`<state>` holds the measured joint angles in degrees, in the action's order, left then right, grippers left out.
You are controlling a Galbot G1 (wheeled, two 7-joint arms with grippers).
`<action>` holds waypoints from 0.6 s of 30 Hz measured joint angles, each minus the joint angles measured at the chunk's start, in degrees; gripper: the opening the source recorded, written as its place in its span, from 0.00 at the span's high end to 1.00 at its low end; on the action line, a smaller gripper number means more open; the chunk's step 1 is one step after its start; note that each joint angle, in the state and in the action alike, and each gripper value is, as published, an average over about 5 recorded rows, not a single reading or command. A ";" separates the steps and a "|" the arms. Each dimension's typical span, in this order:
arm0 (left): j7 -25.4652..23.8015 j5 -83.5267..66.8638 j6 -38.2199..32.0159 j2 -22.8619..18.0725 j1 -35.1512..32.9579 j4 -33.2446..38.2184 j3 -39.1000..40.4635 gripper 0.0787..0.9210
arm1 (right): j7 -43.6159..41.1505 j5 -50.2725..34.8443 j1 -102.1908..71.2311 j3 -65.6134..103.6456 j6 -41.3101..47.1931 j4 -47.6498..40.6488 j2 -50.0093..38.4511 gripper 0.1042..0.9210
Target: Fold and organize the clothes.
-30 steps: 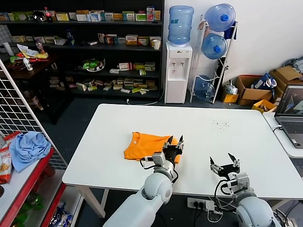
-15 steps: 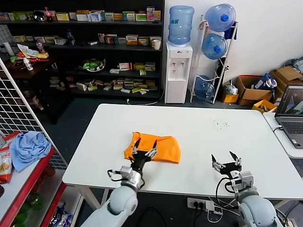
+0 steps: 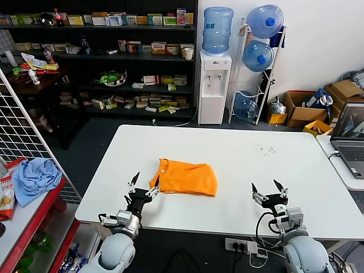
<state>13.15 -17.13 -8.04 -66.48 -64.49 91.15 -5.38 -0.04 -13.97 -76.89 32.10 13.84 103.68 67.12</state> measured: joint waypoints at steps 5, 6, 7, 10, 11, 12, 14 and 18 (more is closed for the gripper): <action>-0.73 1.14 1.28 0.08 -0.61 0.25 -2.16 0.12 | 0.19 1.27 0.64 0.36 -0.08 0.05 1.08 0.12; -0.84 1.31 1.67 0.01 -0.65 0.41 -2.52 0.12 | 0.20 1.50 0.81 0.38 -0.04 0.09 1.29 0.12; -0.94 1.47 2.11 -0.09 -0.67 0.60 -2.85 0.12 | 0.20 1.72 0.98 0.38 0.01 0.14 1.50 0.12; -1.32 1.85 3.49 -0.52 -0.71 1.20 -3.71 0.12 | 0.13 2.36 1.36 0.24 0.19 0.31 2.17 0.12; -1.46 1.98 3.91 -0.67 -0.74 1.40 -3.95 0.12 | 0.08 2.57 1.41 0.16 0.22 0.36 2.37 0.12; -1.61 2.13 4.28 -0.82 -0.79 1.56 -4.17 0.12 | 0.02 2.77 1.43 0.08 0.24 0.38 2.56 0.12; -1.91 2.47 4.84 -1.11 -0.95 1.79 -4.53 0.12 | -0.11 3.11 1.44 -0.08 0.22 0.39 2.87 0.12; -2.62 3.19 5.51 -1.63 -1.38 1.89 -4.98 0.12 | -0.24 3.62 1.50 -0.47 -0.10 0.19 3.45 0.12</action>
<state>10.53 -13.94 -2.52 -68.11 -65.88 93.03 -10.36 -0.28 -10.35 -75.39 31.63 13.73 103.87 70.56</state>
